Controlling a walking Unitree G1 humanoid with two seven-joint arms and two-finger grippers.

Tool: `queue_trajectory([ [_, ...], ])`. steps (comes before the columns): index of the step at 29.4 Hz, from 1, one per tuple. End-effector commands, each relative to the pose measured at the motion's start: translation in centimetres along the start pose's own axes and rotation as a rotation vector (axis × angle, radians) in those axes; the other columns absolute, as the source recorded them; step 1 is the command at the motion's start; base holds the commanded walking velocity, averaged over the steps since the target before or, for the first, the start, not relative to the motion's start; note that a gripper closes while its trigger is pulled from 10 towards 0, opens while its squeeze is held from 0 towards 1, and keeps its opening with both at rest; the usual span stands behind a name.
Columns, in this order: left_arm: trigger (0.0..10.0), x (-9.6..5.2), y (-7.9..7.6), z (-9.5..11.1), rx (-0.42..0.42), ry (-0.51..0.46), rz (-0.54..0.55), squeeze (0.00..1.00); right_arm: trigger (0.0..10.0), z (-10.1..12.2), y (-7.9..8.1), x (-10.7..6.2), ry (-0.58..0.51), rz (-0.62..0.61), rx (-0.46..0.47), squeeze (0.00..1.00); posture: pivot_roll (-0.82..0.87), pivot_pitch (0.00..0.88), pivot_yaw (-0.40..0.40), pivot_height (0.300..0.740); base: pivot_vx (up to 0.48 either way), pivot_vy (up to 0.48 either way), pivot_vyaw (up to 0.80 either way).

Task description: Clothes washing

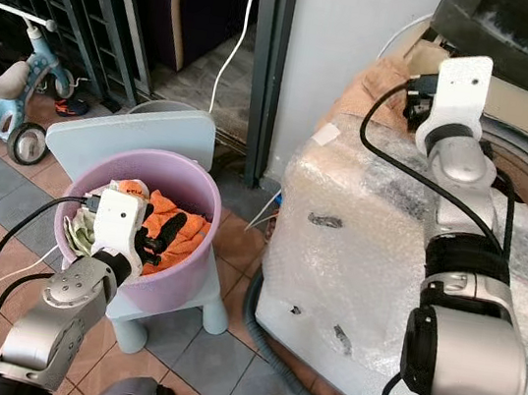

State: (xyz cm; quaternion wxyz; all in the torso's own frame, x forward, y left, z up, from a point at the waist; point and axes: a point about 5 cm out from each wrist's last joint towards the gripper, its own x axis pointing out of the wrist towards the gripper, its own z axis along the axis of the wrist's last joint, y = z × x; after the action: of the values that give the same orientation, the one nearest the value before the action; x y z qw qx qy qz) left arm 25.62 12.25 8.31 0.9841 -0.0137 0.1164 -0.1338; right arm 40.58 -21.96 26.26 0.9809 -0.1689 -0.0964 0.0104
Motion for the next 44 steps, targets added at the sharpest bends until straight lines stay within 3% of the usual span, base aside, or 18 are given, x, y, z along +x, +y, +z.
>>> queue_trajectory([
  [1,10.0,-0.4,0.3,0.1,0.014,0.006,0.016,0.00,10.0,0.7,1.3,0.8,0.009,0.079,-0.021,0.00,0.02,0.093,0.007,0.740,0.000,0.000,0.00],
  [6,10.0,-0.8,0.5,-0.1,0.018,0.018,0.030,0.00,10.0,1.6,3.5,1.9,0.097,0.212,-0.089,0.00,0.04,0.101,0.004,0.740,0.000,0.000,0.00],
  [10,10.0,-1.3,0.3,-0.4,0.029,0.039,0.025,0.00,10.0,1.0,4.6,2.1,0.172,0.210,-0.122,0.00,0.03,0.113,-0.004,0.740,0.000,0.000,0.00],
  [13,10.0,-1.5,0.2,-0.5,0.026,0.045,0.031,0.00,10.0,-0.1,4.8,1.9,0.222,0.200,-0.122,0.00,0.04,0.119,-0.012,0.740,0.000,0.000,0.00],
  [15,10.0,-1.8,0.0,-0.6,0.019,0.048,0.036,0.00,10.0,-1.3,4.4,1.4,0.274,0.167,-0.066,0.00,0.04,0.133,-0.017,0.740,0.000,0.000,0.00],
  [20,10.0,-2.3,-0.1,-0.8,0.012,0.063,0.042,0.00,10.0,-2.7,3.3,0.9,0.319,0.115,-0.059,0.00,0.04,0.151,-0.020,0.740,0.000,0.000,0.00],
  [22,10.0,-3.0,-0.1,-1.2,0.010,0.084,0.043,0.00,10.0,-3.6,1.4,0.3,0.352,0.024,-0.035,0.00,0.04,0.172,-0.022,0.740,0.000,0.000,0.00],
  [24,10.0,-3.2,-0.1,-1.3,0.009,0.087,0.042,0.00,10.0,-3.7,0.8,0.2,0.354,-0.003,-0.027,0.00,0.04,0.177,-0.023,0.740,0.000,0.000,0.00],
  [25,10.0,-3.1,-0.1,-1.2,0.010,0.088,0.042,0.00,10.0,-3.5,-0.5,0.1,0.350,-0.054,-0.032,0.00,0.04,0.182,-0.023,0.740,0.000,0.000,0.00],
  [26,10.0,-3.1,-0.1,-1.2,0.010,0.088,0.042,0.00,10.0,-3.5,-0.5,0.1,0.350,-0.054,-0.032,0.00,0.04,0.182,-0.023,0.740,0.000,0.000,0.00],
  [27,10.0,-3.1,0.0,-1.2,0.009,0.090,0.043,0.00,10.0,-3.2,-1.9,0.0,0.342,-0.105,-0.039,0.00,0.03,0.184,-0.024,0.740,0.000,0.000,0.00],
  [30,10.0,-3.1,-0.1,-1.2,0.008,0.096,0.042,0.00,10.0,-2.9,-3.4,-0.2,0.336,-0.158,-0.051,0.00,0.02,0.186,-0.024,0.740,0.000,0.000,0.00],
  [31,10.0,-3.1,-0.2,-1.2,0.007,0.102,0.036,0.00,10.0,-2.9,-4.7,-0.5,0.339,-0.200,-0.058,0.00,0.02,0.189,-0.022,0.740,0.000,0.000,0.00],
  [32,10.0,-3.1,-0.2,-1.2,0.007,0.102,0.036,0.00,10.0,-2.9,-4.7,-0.5,0.339,-0.200,-0.058,0.00,0.02,0.189,-0.022,0.740,0.000,0.000,0.00],
  [34,10.0,-3.1,-0.3,-1.3,0.009,0.108,0.029,0.00,10.0,-3.0,-7.1,-1.4,0.346,-0.287,-0.062,0.00,0.01,0.188,-0.018,0.740,0.000,0.000,0.00],
  [38,10.0,-2.9,-0.1,-1.3,0.014,0.110,0.031,0.00,10.0,-3.3,-8.6,-2.1,0.344,-0.348,-0.060,0.00,0.01,0.180,-0.010,0.740,0.000,0.000,0.00],
  [42,10.0,-2.6,0.2,-1.2,0.025,0.106,0.035,0.00,10.0,-2.9,-8.9,-2.1,0.309,-0.352,-0.099,0.00,0.01,0.165,-0.001,0.740,0.000,0.000,0.00],
  [44,10.0,-2.2,0.3,-1.0,0.031,0.103,0.037,0.00,10.0,-1.6,-8.8,-1.7,0.219,-0.325,-0.146,0.00,0.01,0.147,0.008,0.740,0.000,0.000,0.00],
])
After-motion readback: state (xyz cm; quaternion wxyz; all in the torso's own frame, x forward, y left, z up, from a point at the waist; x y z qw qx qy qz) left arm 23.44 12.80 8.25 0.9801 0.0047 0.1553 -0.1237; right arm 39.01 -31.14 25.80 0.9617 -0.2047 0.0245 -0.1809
